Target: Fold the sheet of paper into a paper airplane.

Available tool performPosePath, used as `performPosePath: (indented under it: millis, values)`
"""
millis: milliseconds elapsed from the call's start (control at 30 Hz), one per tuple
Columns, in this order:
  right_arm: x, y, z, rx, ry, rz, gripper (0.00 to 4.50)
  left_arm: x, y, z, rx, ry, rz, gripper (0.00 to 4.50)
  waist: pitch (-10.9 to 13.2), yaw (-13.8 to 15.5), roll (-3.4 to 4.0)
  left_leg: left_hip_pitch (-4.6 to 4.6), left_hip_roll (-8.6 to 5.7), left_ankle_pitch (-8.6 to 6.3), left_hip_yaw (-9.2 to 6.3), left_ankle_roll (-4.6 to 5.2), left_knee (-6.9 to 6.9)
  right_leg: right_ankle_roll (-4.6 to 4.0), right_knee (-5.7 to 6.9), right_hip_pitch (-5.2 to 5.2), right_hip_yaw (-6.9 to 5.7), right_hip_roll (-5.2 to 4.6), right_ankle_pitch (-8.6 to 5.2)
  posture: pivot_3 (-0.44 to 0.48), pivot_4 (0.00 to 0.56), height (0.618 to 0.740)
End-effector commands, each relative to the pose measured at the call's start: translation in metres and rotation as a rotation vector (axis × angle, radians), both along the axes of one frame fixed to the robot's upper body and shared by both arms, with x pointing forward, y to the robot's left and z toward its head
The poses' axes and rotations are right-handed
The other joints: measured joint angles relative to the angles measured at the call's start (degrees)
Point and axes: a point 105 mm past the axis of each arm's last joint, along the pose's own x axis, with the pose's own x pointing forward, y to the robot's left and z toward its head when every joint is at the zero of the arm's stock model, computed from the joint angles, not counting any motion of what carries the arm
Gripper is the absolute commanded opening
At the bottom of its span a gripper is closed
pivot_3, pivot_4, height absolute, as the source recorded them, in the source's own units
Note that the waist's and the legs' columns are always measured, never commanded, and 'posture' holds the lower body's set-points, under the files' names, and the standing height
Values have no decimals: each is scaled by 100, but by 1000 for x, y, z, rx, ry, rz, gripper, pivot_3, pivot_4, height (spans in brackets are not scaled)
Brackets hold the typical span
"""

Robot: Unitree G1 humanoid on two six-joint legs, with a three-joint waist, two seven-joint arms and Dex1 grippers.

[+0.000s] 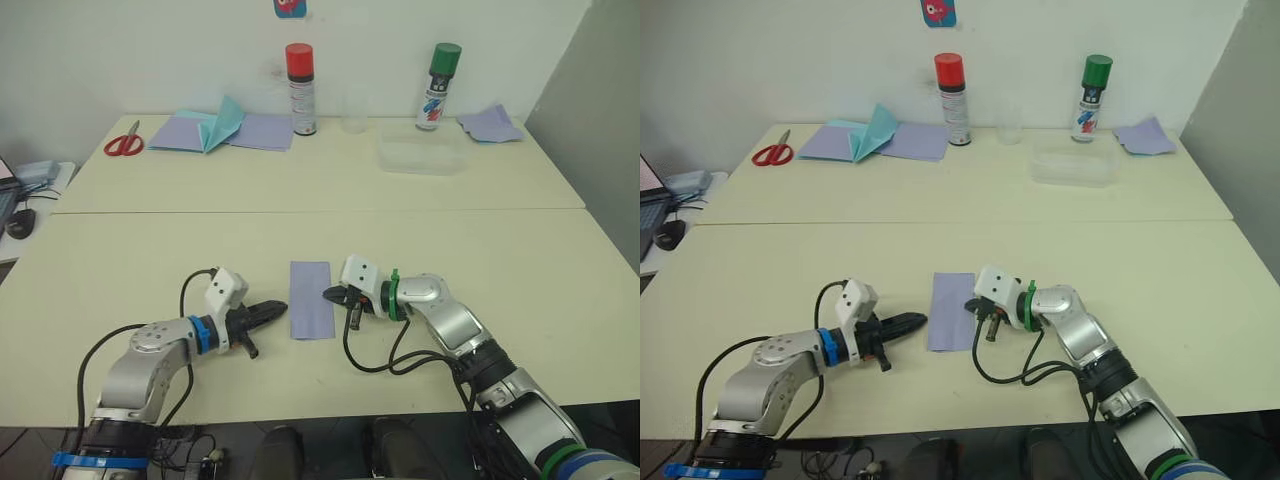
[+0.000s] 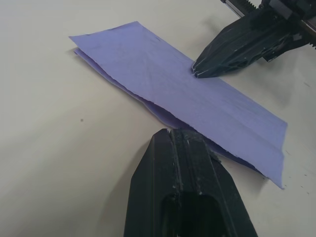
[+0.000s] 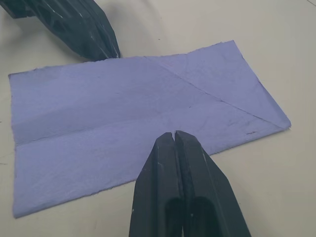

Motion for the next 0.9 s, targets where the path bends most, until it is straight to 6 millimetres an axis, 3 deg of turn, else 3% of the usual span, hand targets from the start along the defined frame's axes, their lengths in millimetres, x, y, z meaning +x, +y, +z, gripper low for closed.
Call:
performPosePath:
  millis: [33, 367, 700, 900]
  values:
    - [2, -11, -16, -55, 43, -42, 15, 1, -1, 9, 25, -55, -22, 0, 0, 0, 0, 0, 0, 0, 0, 0, 0, -1, 0, 0, 0, 0, 0, 0, 150, 740]
    - [4, -10, -13, -43, 39, -50, 15, 7, -7, 13, 21, -73, -46, 0, 0, 1, 0, -3, -2, 0, 4, 0, 1, 2, -1, -3, 4, 0, 1, 0, 150, 740]
    - [3, -8, 18, 81, 40, -46, 15, 7, -8, 11, 31, -69, -64, 0, 7, 22, -7, -28, -8, 0, 7, 0, 1, 5, 0, -26, 5, 0, 4, 0, 150, 740]
    - [2, -12, 29, 102, 41, -59, 15, 8, -12, 11, 23, -72, -75, 0, 9, 52, -8, -104, -14, 0, 8, 0, 12, 8, 2, -88, -2, 6, 7, 0, 150, 740]
